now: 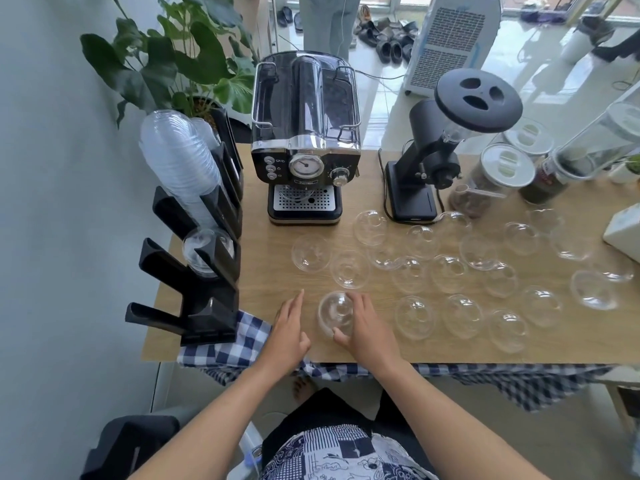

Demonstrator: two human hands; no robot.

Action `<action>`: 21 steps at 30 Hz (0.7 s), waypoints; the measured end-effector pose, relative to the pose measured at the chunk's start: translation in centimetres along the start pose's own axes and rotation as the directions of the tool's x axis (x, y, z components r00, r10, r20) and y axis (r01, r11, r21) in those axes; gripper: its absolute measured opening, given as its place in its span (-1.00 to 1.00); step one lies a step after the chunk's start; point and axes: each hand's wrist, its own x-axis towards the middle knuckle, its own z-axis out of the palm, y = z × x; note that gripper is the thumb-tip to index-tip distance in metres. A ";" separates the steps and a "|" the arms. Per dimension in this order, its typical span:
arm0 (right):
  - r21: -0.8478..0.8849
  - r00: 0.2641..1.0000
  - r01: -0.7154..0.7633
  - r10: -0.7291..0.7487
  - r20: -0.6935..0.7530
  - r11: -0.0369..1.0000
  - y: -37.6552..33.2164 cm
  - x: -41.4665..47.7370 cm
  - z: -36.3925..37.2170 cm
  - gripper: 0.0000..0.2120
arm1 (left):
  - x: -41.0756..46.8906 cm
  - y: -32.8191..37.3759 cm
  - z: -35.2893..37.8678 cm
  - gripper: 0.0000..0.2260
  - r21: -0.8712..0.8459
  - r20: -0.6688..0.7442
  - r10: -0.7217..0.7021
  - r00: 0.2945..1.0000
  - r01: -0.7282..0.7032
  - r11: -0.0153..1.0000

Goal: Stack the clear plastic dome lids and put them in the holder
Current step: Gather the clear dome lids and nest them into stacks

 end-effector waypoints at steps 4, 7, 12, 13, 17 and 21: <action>-0.055 1.000 0.011 -0.011 -0.009 0.998 0.0 0.2 -0.4 -0.29 | 0.9 0.0 -1.6 -0.42 0.062 -0.249 0.020 0.968 -0.004 0.998; -0.056 0.997 0.012 -0.017 -0.079 0.998 -0.1 0.4 -1.5 -0.35 | 2.8 1.1 -2.6 -0.65 0.238 -0.398 0.136 0.907 -0.041 0.970; -0.107 0.979 0.057 -0.077 -0.189 0.993 1.1 1.6 -3.4 -0.68 | 5.7 2.4 -4.2 -0.70 0.519 -0.259 0.289 0.921 -0.120 0.846; -0.165 0.985 0.070 -0.094 -0.141 0.984 1.4 2.0 -3.8 -0.70 | 6.1 2.9 -4.5 -0.64 0.559 -0.191 0.277 0.942 -0.127 0.819; -0.355 0.977 0.209 -0.181 0.111 0.911 2.9 3.7 -4.4 -0.62 | 6.8 4.1 -5.1 -0.40 0.585 -0.064 0.253 0.965 -0.169 0.793; -0.293 0.959 0.281 -0.280 0.047 0.914 3.1 4.2 -4.8 -0.60 | 6.9 3.9 -5.2 -0.59 0.277 -0.252 0.164 0.954 -0.092 0.957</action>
